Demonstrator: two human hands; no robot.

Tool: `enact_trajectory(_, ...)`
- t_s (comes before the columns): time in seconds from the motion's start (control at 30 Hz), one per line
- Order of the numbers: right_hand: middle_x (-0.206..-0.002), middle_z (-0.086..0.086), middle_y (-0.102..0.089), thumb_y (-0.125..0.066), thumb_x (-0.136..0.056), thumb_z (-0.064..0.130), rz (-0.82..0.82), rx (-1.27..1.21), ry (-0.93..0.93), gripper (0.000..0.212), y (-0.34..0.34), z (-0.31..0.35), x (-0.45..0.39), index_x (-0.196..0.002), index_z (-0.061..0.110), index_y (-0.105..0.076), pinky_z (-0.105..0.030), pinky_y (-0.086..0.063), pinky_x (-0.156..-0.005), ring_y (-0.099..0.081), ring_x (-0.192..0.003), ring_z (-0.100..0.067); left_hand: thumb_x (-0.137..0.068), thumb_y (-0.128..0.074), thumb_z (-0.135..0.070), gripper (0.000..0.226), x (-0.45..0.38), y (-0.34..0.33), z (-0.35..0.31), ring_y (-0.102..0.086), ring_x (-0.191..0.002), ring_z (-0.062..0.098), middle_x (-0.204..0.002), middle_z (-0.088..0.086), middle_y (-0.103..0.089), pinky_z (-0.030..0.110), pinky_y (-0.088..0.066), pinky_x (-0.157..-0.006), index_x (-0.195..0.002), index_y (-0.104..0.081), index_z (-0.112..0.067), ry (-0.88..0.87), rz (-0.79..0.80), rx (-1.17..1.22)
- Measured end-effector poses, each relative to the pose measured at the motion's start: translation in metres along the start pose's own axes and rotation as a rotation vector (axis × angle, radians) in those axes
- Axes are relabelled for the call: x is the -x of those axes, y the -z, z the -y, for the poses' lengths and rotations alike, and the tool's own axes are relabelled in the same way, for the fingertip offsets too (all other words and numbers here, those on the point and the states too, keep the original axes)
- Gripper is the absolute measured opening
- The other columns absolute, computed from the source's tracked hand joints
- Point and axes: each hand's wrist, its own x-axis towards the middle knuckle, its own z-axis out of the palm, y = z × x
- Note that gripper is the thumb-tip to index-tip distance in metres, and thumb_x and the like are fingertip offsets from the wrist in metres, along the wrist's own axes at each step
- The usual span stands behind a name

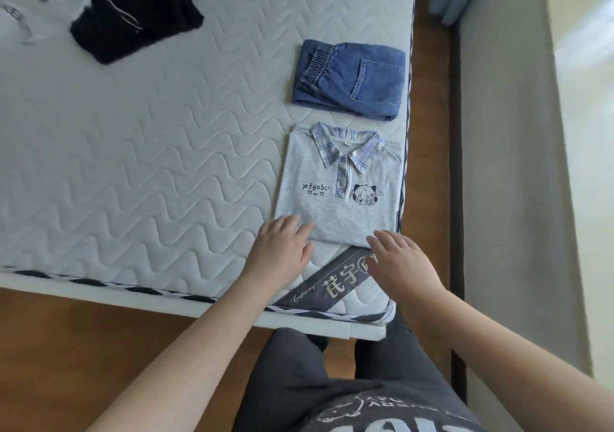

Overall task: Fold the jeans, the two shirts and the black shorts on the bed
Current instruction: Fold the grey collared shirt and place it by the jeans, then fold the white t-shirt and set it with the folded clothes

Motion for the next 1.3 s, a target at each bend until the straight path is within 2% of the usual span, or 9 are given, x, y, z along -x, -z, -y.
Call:
enact_trajectory(0.2,-0.134,-0.009,-0.059,-0.035,-0.094,0.043,-0.187,-0.023,-0.053,0.051,0.082,0.016,0.031,-0.124,0.012,-0.063,-0.043,-0.04,-0.108,-0.052,-0.13,-0.027,-0.089,-0.029,-0.043,0.056,0.02,0.071,-0.021,-0.06,-0.112,0.028,-0.121,0.006,-0.064,0.046,-0.046,-0.097,-0.125,-0.064,-0.019,-0.091,-0.025,-0.031)
enact_trajectory(0.33,-0.133,-0.005,-0.06,-0.034,-0.095,0.043,-0.27,-0.059,-0.056,0.05,0.114,0.017,0.049,-0.126,0.014,-0.061,-0.039,-0.033,-0.112,-0.051,-0.131,-0.025,-0.092,-0.03,-0.047,0.058,0.017,0.107,-0.037,-0.055,-0.122,0.027,-0.131,0.007,-0.06,0.045,-0.04,-0.106,-0.134,-0.058,-0.018,-0.134,-0.052,-0.078)
enact_trajectory(0.43,-0.128,-0.004,-0.063,-0.039,-0.096,0.04,-0.338,-0.08,-0.042,0.046,0.124,0.012,0.063,-0.125,0.012,-0.062,-0.036,-0.025,-0.113,-0.054,-0.126,-0.025,-0.089,-0.034,-0.047,0.055,0.02,0.13,-0.052,-0.063,-0.108,0.026,-0.116,0.006,-0.067,0.042,-0.048,-0.096,-0.122,-0.067,-0.018,-0.156,-0.154,-0.147)
enact_trajectory(0.5,-0.127,-0.004,-0.064,-0.041,-0.096,0.038,-0.351,-0.091,-0.039,0.045,0.13,0.006,0.071,-0.125,0.012,-0.063,-0.037,-0.024,-0.114,-0.055,-0.125,-0.026,-0.088,-0.035,-0.047,0.054,0.024,0.14,-0.064,-0.063,-0.108,0.025,-0.116,0.005,-0.067,0.041,-0.049,-0.096,-0.121,-0.068,-0.018,-0.136,-0.185,-0.171)
enact_trajectory(0.7,-0.134,-0.005,-0.06,-0.035,-0.098,0.04,-0.357,-0.15,-0.015,0.05,0.142,-0.013,0.103,-0.131,0.012,-0.059,-0.04,-0.032,-0.114,-0.052,-0.129,-0.025,-0.09,-0.034,-0.049,0.058,0.052,0.144,-0.107,-0.061,-0.113,0.026,-0.121,0.006,-0.066,0.043,-0.047,-0.099,-0.129,-0.064,-0.017,-0.063,-0.136,-0.209)
enact_trajectory(0.83,-0.134,-0.004,-0.059,-0.034,-0.096,0.042,-0.345,-0.178,-0.002,0.052,0.154,-0.023,0.12,-0.133,0.013,-0.057,-0.04,-0.041,-0.106,-0.053,-0.128,-0.025,-0.091,-0.035,-0.05,0.058,0.073,0.144,-0.133,-0.059,-0.117,0.029,-0.126,0.006,-0.063,0.048,-0.048,-0.099,-0.135,-0.058,-0.02,0.026,-0.128,-0.191)
enact_trajectory(0.97,-0.131,-0.006,-0.061,-0.033,-0.095,0.043,-0.324,-0.201,0.054,0.052,0.164,-0.02,0.123,-0.131,0.014,-0.057,-0.041,-0.048,-0.098,-0.057,-0.121,-0.027,-0.091,-0.039,-0.043,0.05,0.101,0.155,-0.147,-0.061,-0.111,0.025,-0.121,0.003,-0.064,0.046,-0.047,-0.095,-0.127,-0.063,-0.02,0.109,-0.242,-0.17)
enact_trajectory(1.07,-0.13,-0.007,-0.061,-0.034,-0.097,0.044,-0.282,-0.216,0.114,0.052,0.17,-0.005,0.116,-0.132,0.013,-0.056,-0.043,-0.051,-0.091,-0.059,-0.117,-0.03,-0.09,-0.042,-0.04,0.044,0.126,0.163,-0.143,-0.061,-0.105,0.023,-0.115,0.002,-0.064,0.043,-0.047,-0.092,-0.122,-0.064,-0.019,0.184,-0.305,-0.187)
enact_trajectory(1.3,-0.121,-0.005,-0.066,-0.035,-0.092,0.044,-0.296,-0.227,0.303,0.053,0.188,0.079,0.105,-0.125,0.014,-0.063,-0.043,-0.054,-0.084,-0.064,-0.109,-0.029,-0.088,-0.041,-0.045,0.05,0.209,0.18,-0.106,-0.059,-0.108,0.028,-0.114,0.005,-0.064,0.045,-0.047,-0.094,-0.122,-0.065,-0.017,0.414,-0.315,-0.234)
